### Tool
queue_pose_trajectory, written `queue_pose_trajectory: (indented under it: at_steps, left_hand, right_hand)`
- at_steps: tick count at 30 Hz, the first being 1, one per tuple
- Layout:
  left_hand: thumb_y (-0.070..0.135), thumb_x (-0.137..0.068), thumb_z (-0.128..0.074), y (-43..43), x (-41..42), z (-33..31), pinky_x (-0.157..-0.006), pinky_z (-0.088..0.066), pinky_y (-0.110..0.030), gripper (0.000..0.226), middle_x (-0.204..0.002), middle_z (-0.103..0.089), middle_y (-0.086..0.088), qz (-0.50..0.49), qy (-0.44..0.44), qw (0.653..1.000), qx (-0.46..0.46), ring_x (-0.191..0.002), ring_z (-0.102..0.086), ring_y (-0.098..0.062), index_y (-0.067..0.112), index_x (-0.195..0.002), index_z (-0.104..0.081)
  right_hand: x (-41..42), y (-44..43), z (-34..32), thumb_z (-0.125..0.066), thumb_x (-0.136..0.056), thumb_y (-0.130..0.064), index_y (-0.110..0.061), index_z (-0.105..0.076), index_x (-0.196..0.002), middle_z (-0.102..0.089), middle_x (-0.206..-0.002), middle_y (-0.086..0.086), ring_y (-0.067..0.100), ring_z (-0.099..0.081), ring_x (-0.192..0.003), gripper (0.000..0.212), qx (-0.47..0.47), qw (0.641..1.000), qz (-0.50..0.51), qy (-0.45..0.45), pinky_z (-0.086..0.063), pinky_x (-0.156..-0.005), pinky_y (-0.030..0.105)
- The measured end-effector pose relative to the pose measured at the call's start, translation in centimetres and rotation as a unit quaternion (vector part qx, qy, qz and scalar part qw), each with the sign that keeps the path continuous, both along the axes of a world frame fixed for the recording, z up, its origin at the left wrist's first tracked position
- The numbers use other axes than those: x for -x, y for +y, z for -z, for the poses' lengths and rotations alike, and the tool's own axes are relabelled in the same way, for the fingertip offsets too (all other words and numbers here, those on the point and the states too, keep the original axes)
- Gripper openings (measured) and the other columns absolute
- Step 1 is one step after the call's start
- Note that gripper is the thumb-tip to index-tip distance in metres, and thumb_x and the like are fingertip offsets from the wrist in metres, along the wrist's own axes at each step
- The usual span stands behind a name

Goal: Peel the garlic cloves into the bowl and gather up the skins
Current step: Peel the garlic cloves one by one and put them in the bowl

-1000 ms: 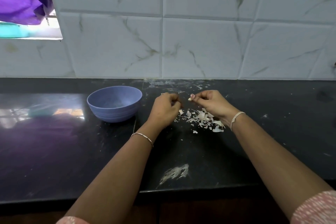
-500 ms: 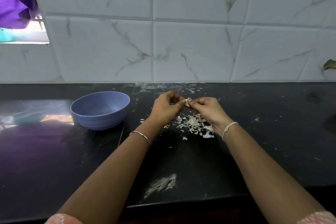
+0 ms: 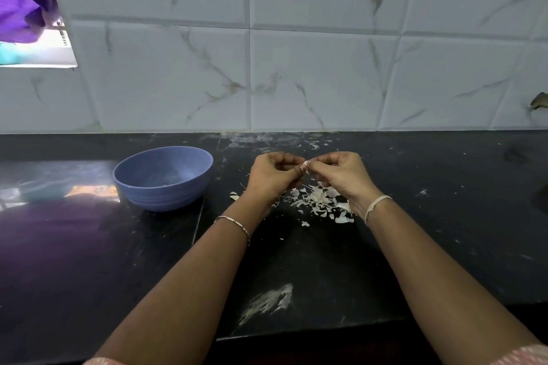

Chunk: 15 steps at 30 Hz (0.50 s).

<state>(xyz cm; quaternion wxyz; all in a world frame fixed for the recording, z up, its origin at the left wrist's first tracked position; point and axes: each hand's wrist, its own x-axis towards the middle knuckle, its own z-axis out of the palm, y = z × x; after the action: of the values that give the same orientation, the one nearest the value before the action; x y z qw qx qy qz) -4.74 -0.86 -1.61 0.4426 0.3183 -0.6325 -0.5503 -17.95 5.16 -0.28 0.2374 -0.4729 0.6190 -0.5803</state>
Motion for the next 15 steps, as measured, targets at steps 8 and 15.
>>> queue_pose_trajectory:
  at_steps: [8,15]
  left_hand:
    - [0.0,-0.082,-0.074,0.31,0.15,0.11,-0.077,-0.06,-0.032,0.009,-0.076,-0.069,-0.009,-0.01,0.005,1.0,0.009,-0.073,-0.067,-0.019,0.008,-0.087,-0.071]
    - [0.003,-0.086,-0.072,0.08,0.09,0.27,-0.076,-0.058,-0.039,0.007,-0.071,-0.067,-0.005,-0.023,-0.006,1.0,0.009,-0.063,-0.064,-0.016,0.01,-0.085,-0.07]
  right_hand:
    - [0.05,-0.17,0.29,-0.079,-0.075,-0.011,-0.011,-0.075,-0.074,-0.071,-0.069,-0.001,0.001,-0.061,-0.063,0.004,0.018,1.0,0.003,0.014,-0.048,-0.061,0.016]
    - [0.02,0.12,0.07,-0.077,-0.078,-0.009,-0.013,-0.074,-0.074,-0.072,-0.074,0.002,0.004,-0.063,-0.069,0.005,0.033,0.999,0.007,0.012,-0.051,-0.066,0.017]
